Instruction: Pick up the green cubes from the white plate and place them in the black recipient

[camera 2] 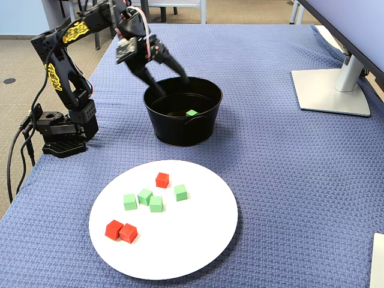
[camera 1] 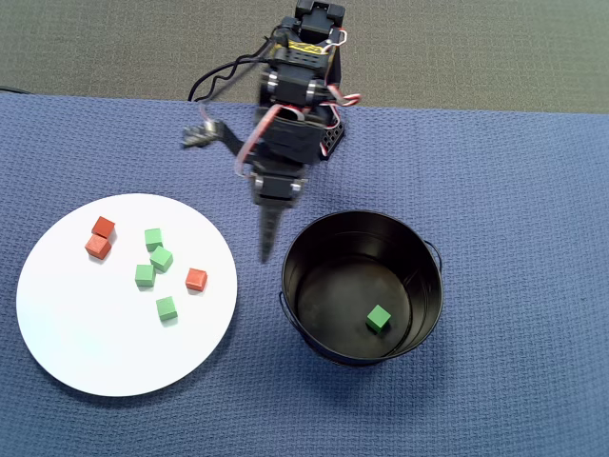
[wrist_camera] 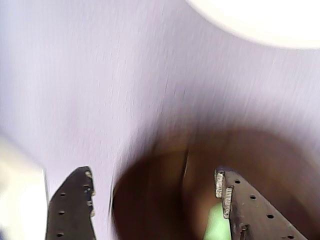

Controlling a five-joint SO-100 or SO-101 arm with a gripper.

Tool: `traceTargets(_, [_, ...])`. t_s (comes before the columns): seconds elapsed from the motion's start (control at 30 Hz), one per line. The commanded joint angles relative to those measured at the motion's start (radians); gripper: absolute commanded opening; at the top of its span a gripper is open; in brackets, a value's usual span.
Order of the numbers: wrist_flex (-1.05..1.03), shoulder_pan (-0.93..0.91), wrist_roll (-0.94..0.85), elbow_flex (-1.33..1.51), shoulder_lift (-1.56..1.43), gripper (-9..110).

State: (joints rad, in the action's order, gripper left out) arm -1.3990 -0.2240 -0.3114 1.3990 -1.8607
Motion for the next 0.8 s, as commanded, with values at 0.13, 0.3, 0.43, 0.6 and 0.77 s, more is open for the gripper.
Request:
traceTargets(0.13, [0.037, -0.166, -0.086, -0.035, 0.029, 22])
traceTargets(0.3, [0.058, -0.201, -0.106, -0.037, 0.121, 22])
traceTargets(0.43, [0.092, -0.233, -0.114, -0.008, 0.141, 22])
traceTargets(0.6, [0.118, -0.29, -0.146, 0.008, 0.169, 23])
traceTargets(0.77, [0.153, -0.327, -0.155, 0.008, 0.193, 23])
